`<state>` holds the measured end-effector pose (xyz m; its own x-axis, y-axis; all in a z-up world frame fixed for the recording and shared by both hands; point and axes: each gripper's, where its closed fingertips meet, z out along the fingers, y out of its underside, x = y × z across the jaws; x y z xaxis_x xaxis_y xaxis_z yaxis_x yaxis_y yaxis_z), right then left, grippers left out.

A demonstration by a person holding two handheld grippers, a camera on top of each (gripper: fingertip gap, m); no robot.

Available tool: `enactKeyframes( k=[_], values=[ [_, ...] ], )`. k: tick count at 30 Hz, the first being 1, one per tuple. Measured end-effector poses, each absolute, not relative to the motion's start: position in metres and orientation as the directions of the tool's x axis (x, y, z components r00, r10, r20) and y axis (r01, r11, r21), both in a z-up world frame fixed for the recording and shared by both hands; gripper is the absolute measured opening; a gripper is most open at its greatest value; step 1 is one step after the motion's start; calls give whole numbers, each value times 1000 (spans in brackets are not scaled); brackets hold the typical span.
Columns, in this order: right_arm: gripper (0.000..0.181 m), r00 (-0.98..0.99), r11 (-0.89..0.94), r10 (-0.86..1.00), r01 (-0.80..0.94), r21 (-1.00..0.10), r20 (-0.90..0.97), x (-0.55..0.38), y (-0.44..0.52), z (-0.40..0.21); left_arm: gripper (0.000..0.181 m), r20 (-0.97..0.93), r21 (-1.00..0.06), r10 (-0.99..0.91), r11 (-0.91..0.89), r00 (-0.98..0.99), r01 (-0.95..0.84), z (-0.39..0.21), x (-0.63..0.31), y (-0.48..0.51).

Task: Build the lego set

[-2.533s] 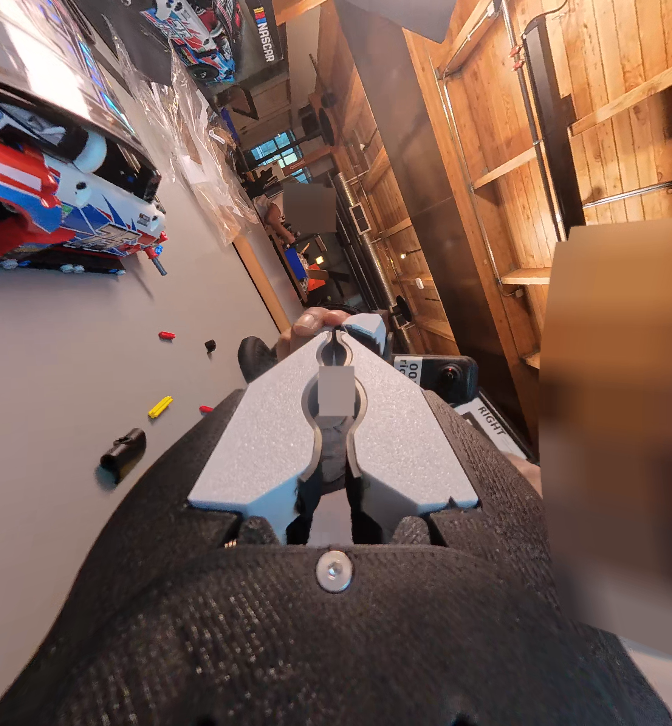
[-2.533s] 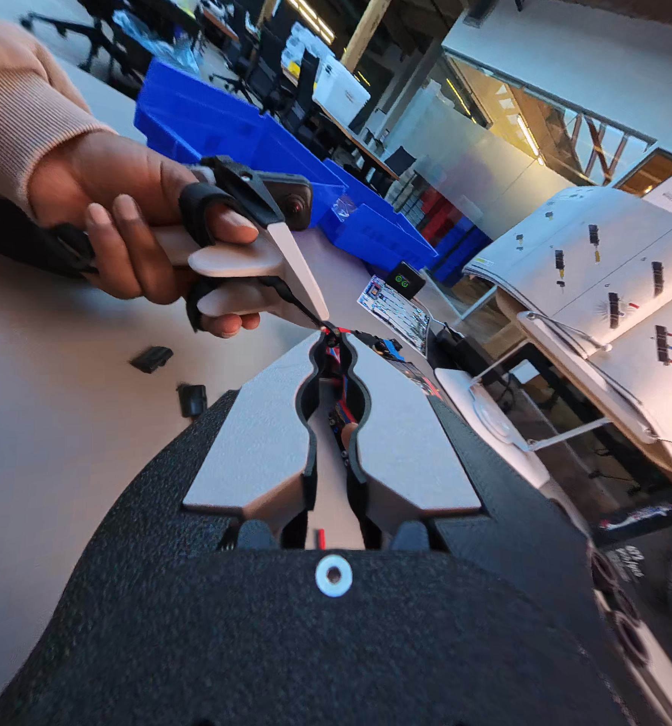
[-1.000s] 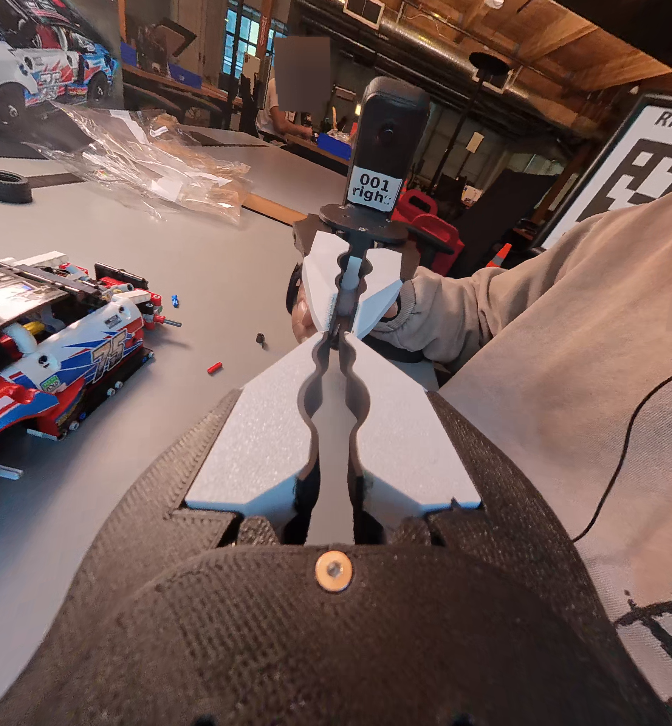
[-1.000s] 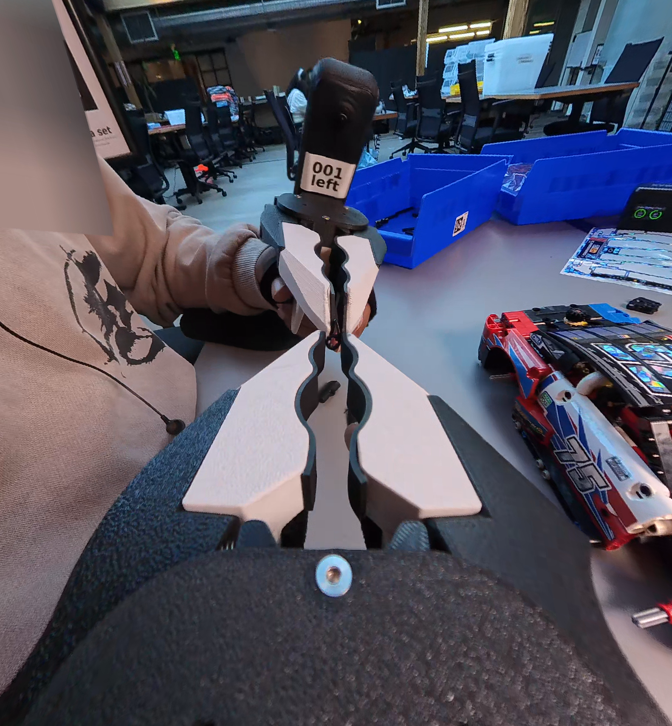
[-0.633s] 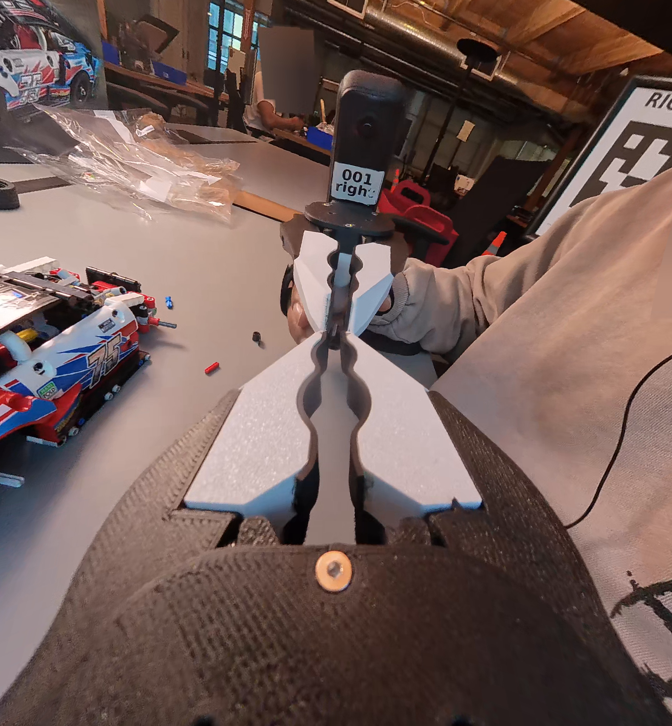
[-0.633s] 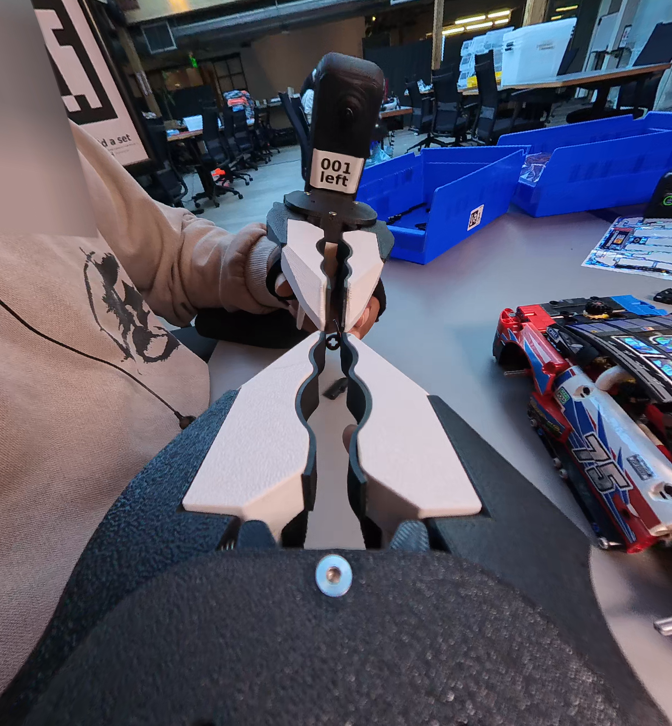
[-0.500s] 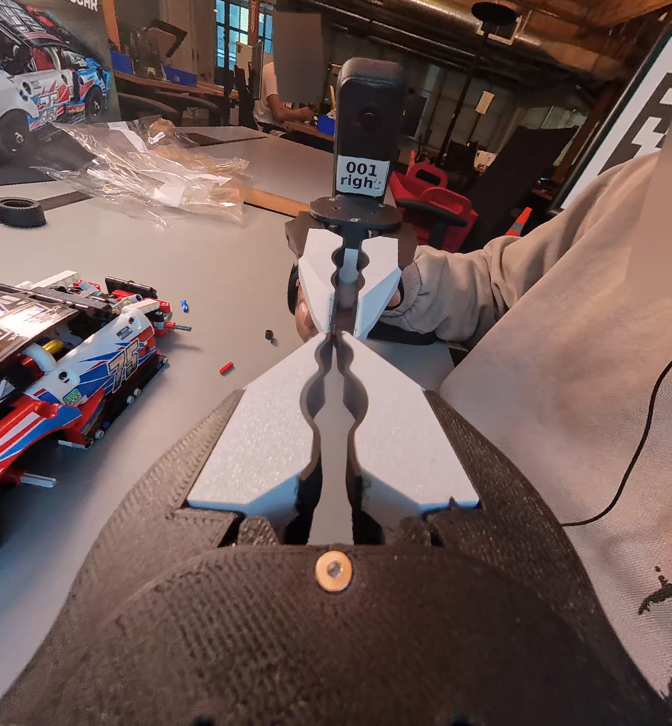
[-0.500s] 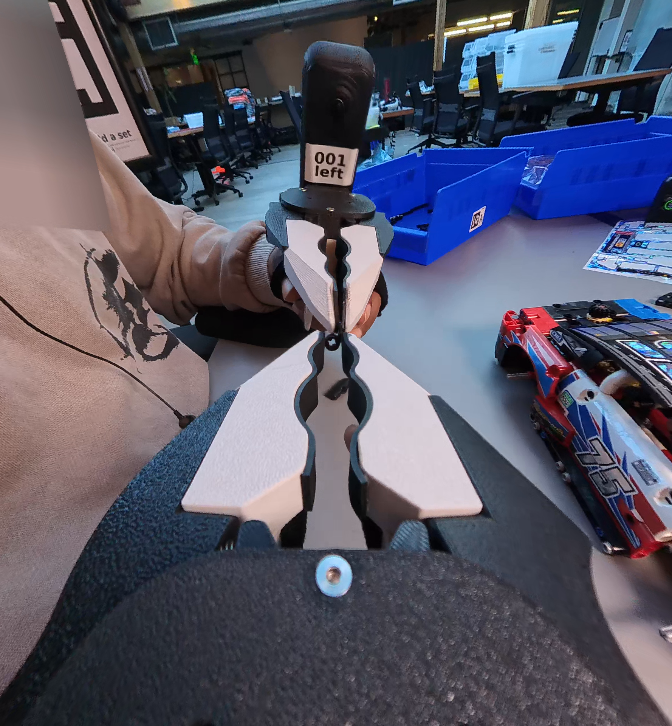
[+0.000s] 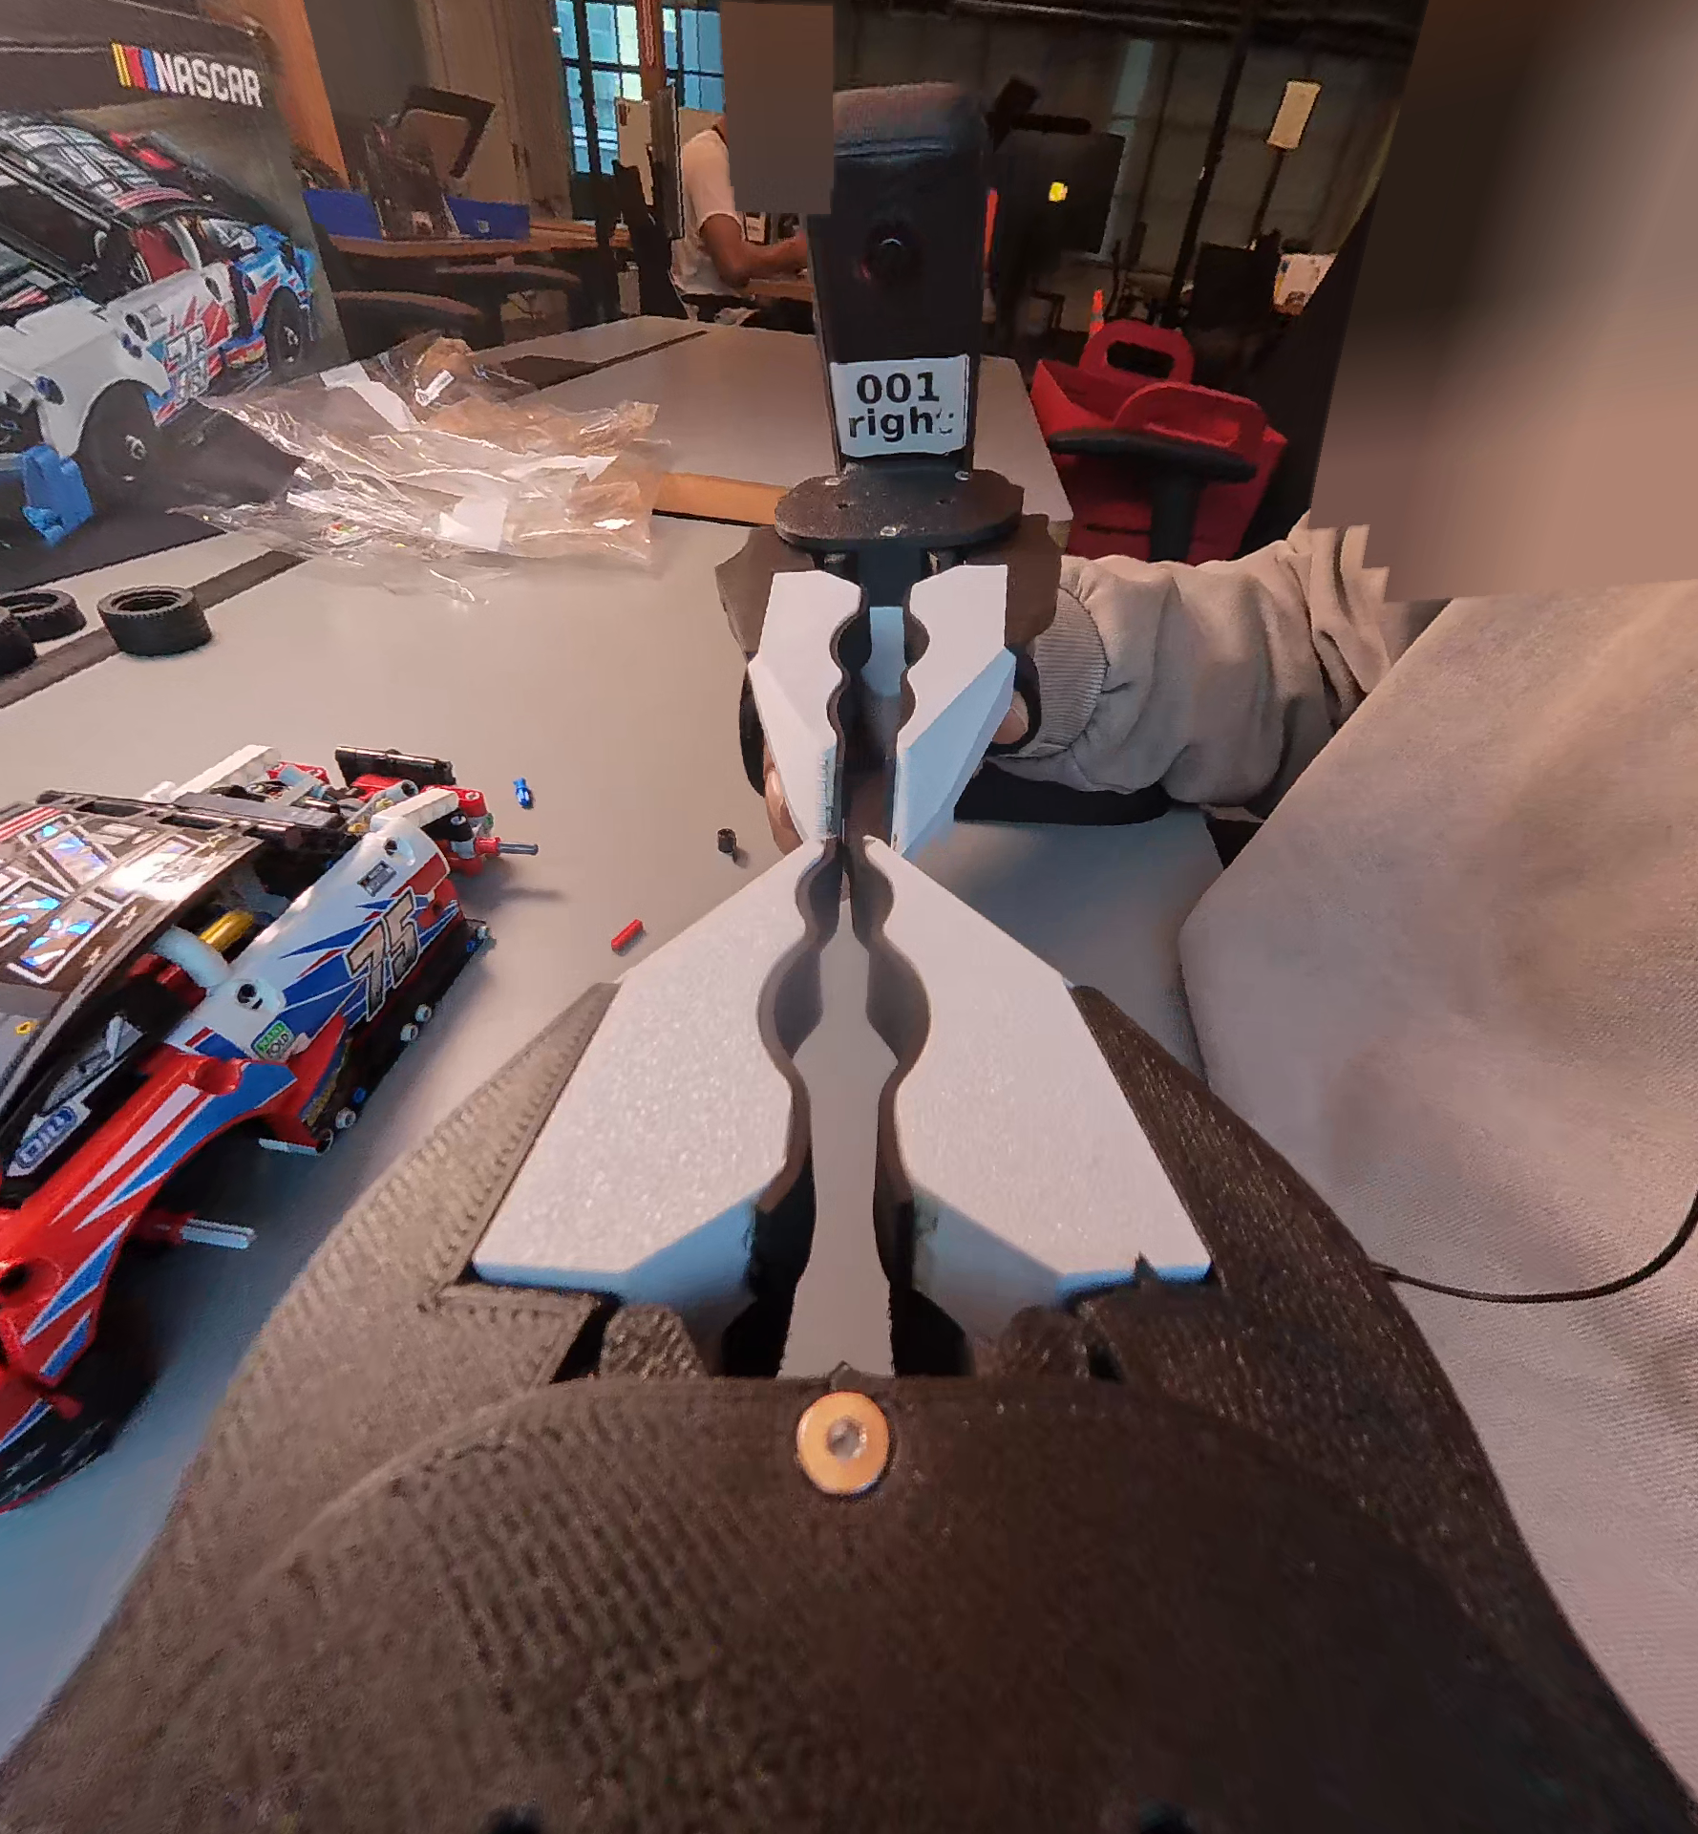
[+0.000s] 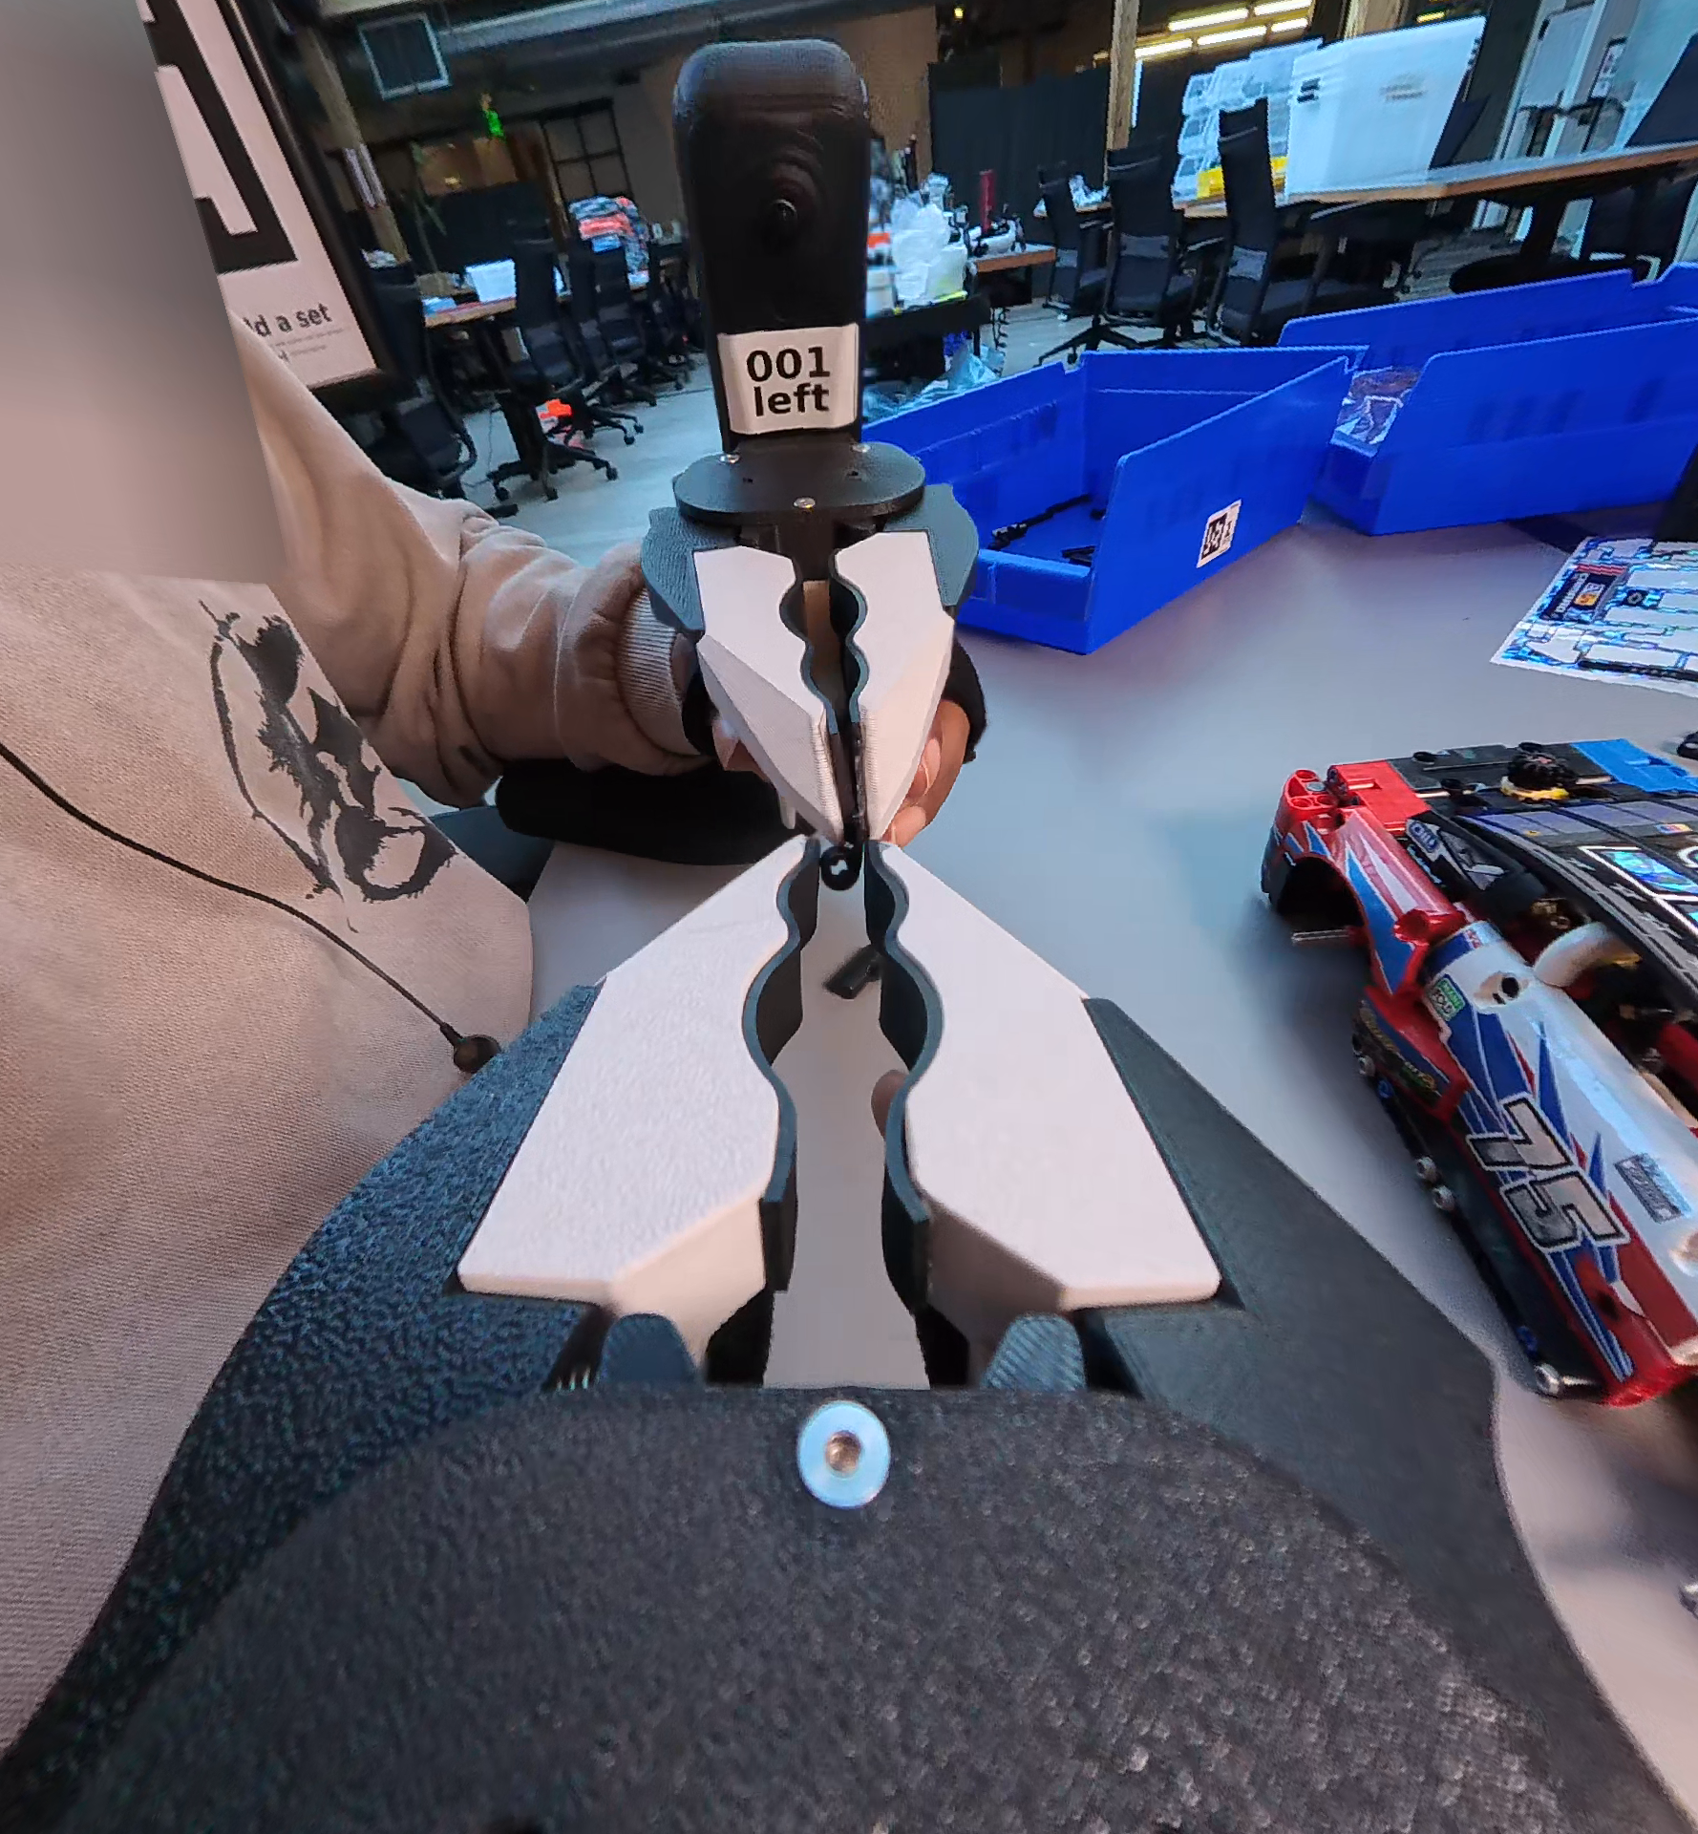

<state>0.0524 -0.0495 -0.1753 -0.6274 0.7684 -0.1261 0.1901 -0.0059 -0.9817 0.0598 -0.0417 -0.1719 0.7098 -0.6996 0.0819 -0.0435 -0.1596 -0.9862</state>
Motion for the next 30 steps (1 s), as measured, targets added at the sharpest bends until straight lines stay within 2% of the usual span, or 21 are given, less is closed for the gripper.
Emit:
enactKeyframes(
  k=[9,10,11,13,15,18,27,30],
  values=[
    [5,-639,-16,755,207,-978,-148,53,-51,-177,0,-86,-983,-674,-63,734,-173,-172,61,-43],
    [5,-626,-12,768,199,-980,-137,51,-48,-176,4,-73,-986,-654,-64,753,-151,-170,57,-40],
    [5,-620,0,775,198,-980,-125,51,-45,-178,17,-52,-989,-637,-75,769,-129,-167,52,-38],
    [4,-596,1,794,195,-981,-118,49,-35,-179,30,11,-977,-652,-168,758,-131,-175,41,-37],
    [5,-575,7,810,207,-978,-116,48,-22,-182,32,76,-928,-670,-317,738,-193,-201,31,-43],
    [5,-571,14,812,234,-972,-125,47,-9,-186,32,29,-811,-672,-449,740,-376,-245,18,-51],
    [4,-595,-20,786,243,-970,-165,48,-1,-193,27,-51,-673,-745,-466,665,-574,-283,24,-55],
    [4,-589,-43,789,230,-972,-174,51,4,-189,24,-75,-668,-761,-441,644,-599,-285,26,-56]
  ],
)
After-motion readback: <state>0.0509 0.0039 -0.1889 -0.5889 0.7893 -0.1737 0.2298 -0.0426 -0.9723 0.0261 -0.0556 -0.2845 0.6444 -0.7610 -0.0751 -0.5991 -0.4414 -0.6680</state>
